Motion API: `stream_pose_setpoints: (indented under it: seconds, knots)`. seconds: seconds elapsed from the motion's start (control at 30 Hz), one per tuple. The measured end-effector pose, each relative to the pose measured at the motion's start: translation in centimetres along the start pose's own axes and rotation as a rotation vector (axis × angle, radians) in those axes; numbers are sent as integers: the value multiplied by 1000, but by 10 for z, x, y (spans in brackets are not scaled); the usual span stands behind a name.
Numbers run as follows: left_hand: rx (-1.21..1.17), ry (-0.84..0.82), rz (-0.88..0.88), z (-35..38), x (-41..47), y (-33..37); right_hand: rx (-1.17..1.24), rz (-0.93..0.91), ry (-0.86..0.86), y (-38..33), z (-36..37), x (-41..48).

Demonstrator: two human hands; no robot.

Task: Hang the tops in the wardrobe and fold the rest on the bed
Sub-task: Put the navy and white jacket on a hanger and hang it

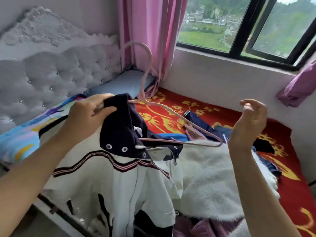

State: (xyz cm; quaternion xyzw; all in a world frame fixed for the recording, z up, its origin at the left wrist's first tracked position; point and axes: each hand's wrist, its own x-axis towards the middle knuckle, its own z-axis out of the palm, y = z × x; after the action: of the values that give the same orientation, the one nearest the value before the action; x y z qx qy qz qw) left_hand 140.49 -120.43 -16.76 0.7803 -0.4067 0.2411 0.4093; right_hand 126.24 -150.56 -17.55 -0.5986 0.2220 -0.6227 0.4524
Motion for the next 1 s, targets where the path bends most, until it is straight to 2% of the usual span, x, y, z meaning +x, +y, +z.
stream_pose_setpoints:
  seconds: [0.03,0.1,0.13,0.17,0.23,0.3,0.4,0.47,0.6,0.67,0.77,0.83,0.93,1.0]
  knots:
    - [-49,0,-40,-4,1,0,45,208,25,15,-6,8]
    - [-44,-5,-77,-8,3,4,62,603,-172,49,-9,8]
    - [-40,0,-94,-10,5,8,22,658,-324,61,-8,-1]
    - [-58,5,-115,-11,8,11,-32,634,-481,69,-5,-13]
    - [-129,13,-152,-14,12,16,-116,514,-735,69,8,-37]
    - [-171,31,-159,-19,15,17,-101,387,-948,55,27,-53]
    - [-206,66,-163,-28,16,17,-151,159,-1161,40,51,-56]
    - [-225,100,-135,-33,14,15,-286,-11,-1305,36,56,-56]
    - [-255,137,-158,-42,9,11,-693,-638,-1592,50,49,-62]
    - [-302,155,-173,-48,8,9,-864,-879,-1525,54,48,-63]
    - [-318,139,-173,-54,8,4,-812,-1074,-1341,55,48,-57]
    - [-332,145,-202,-59,6,-8,-780,-1110,-1260,58,43,-45]
    - [-379,146,-281,-68,-7,-37,-668,-1061,-1070,55,23,-21]
    - [-379,114,-338,-68,-23,-56,-589,-1007,-1020,47,8,-6]
